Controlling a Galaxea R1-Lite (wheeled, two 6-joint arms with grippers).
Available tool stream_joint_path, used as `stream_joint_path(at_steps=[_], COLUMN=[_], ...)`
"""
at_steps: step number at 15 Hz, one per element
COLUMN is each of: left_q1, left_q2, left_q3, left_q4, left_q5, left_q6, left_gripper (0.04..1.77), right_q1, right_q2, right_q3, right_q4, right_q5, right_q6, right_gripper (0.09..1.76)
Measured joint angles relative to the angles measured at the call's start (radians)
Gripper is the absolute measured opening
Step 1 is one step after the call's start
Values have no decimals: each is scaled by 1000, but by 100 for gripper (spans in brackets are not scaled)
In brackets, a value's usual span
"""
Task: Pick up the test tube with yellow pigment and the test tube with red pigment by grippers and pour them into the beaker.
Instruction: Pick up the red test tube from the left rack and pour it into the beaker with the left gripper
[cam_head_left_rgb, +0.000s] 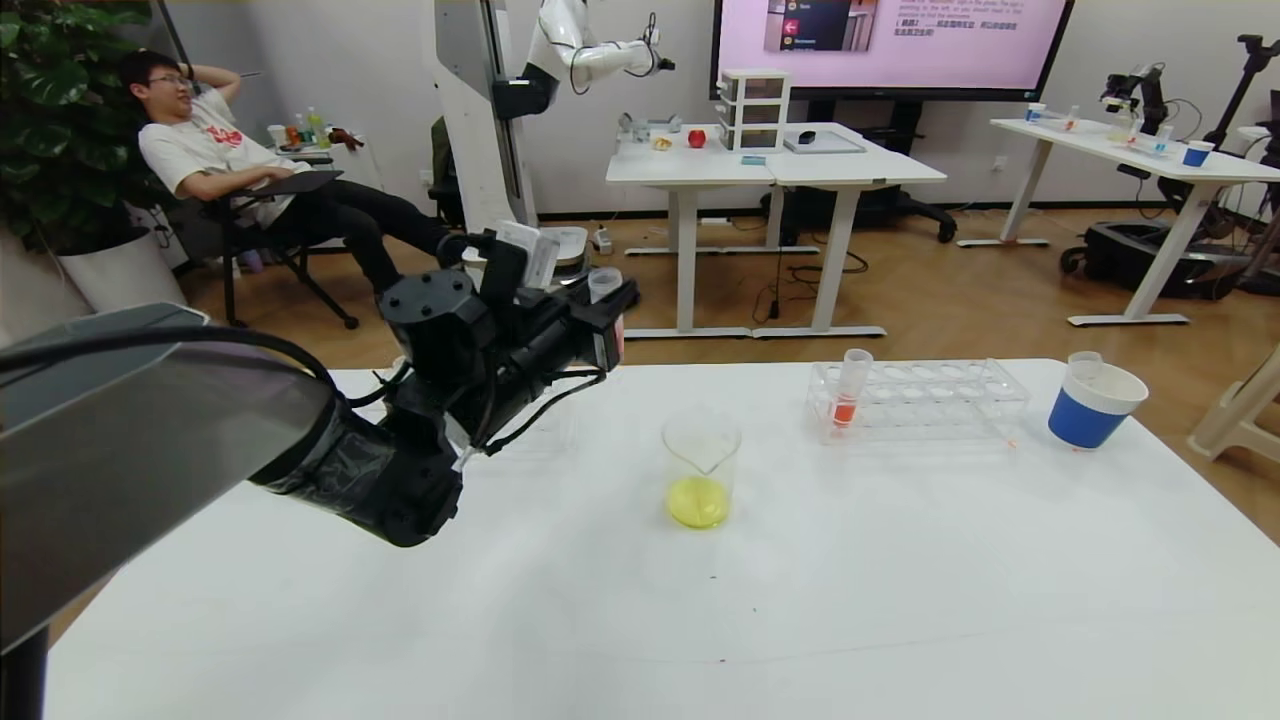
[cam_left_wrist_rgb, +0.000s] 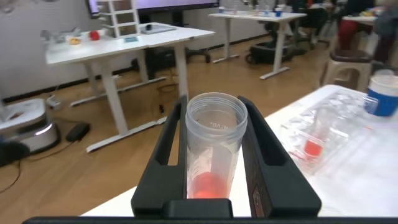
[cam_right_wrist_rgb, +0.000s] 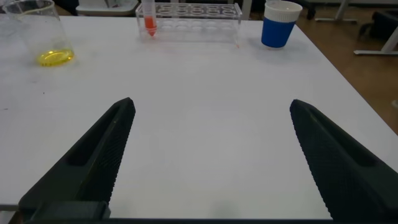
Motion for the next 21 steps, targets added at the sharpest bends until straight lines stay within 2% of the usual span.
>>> stream_joint_path(at_steps=[2,6,9,14,17,21], left_q1=[-17,-53,-51,-39,-31,-13], left_q2=[14,55,98,131,140,142], left_q3=[9,-9,-64,-117,-143,-175], left_q4=[-8,-3,-1,-1,16,73], left_q5=[-94,-197,-295,-445,-509,-569], left_q6=[104,312,494,705,830,1046], left_gripper=[53,53,53,53,53,53], right_q1=[0,0,0,0,0,0], right_q2=[0,0,0,0,0,0], right_q3=[0,0,0,0,0,0], right_q4=[0,0,0,0,0,0], right_q5=[0,0,0,0,0,0], right_q6=[0,0,0,0,0,0], right_gripper=[174,174,174,174,174,174])
